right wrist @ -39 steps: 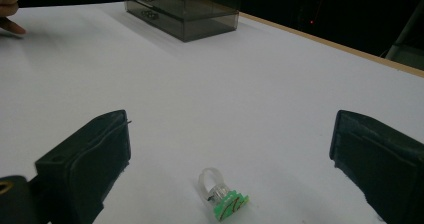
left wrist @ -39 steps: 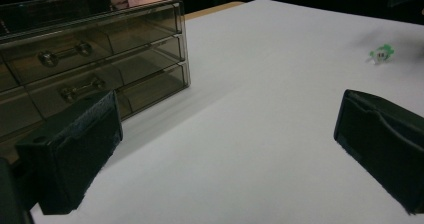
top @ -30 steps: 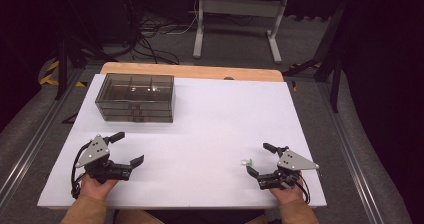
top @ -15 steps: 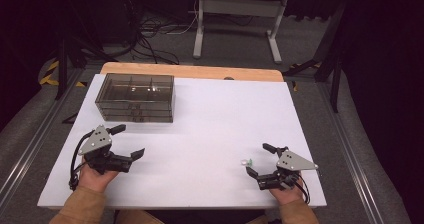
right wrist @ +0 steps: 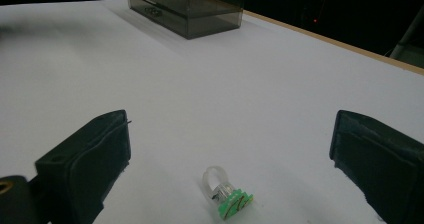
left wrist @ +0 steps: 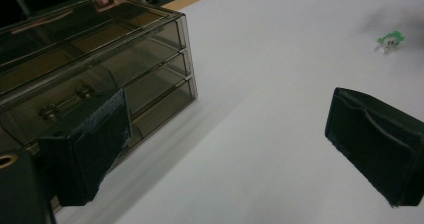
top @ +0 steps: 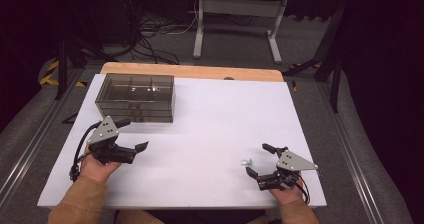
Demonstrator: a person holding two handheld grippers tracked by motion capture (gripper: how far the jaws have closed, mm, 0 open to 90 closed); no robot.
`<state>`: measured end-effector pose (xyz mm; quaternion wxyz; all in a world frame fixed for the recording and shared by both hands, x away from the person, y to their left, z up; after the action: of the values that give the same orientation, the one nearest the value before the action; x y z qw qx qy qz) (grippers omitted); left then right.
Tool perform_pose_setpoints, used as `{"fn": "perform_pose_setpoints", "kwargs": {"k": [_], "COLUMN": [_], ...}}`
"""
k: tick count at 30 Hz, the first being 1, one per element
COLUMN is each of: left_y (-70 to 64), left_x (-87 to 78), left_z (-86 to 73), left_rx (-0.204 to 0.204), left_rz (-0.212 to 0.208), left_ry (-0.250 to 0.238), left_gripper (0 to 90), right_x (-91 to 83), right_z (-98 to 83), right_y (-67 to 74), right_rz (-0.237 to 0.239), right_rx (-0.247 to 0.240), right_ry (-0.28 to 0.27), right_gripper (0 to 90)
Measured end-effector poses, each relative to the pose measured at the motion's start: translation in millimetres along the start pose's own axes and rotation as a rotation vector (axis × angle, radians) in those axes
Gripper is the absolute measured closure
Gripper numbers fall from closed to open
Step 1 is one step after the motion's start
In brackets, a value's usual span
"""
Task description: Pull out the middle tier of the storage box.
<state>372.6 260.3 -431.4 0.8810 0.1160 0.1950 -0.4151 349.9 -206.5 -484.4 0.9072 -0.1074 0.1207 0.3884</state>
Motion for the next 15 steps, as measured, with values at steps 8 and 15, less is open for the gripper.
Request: {"fn": "perform_pose_setpoints", "kwargs": {"k": [8,15], "left_y": [5.4,4.0], "left_x": [1.4,1.7], "left_z": [0.5,1.9], "left_rx": [0.036,0.139], "left_rz": [0.044,0.098], "left_ry": [0.016,0.011], "left_gripper": [8.4,8.5], "right_x": [0.0,0.1], "right_z": [-0.1,-0.1], "right_y": [0.5,0.6], "right_rz": [0.004,0.007], "right_rx": [0.003,0.002], "right_ry": [0.000,-0.001], "right_gripper": [3.3,3.3]}}
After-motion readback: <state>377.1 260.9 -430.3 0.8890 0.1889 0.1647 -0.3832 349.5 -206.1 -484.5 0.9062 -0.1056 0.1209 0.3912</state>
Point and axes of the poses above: each handheld gripper's, and its own axes: x roughly forward along the jaws, z roughly out of its top, y roughly to its left, the point moved 3 cm from there along x, roughly forward along the jaws, and after that the axes turned 5 degrees about -z, right-handed, at the moved point
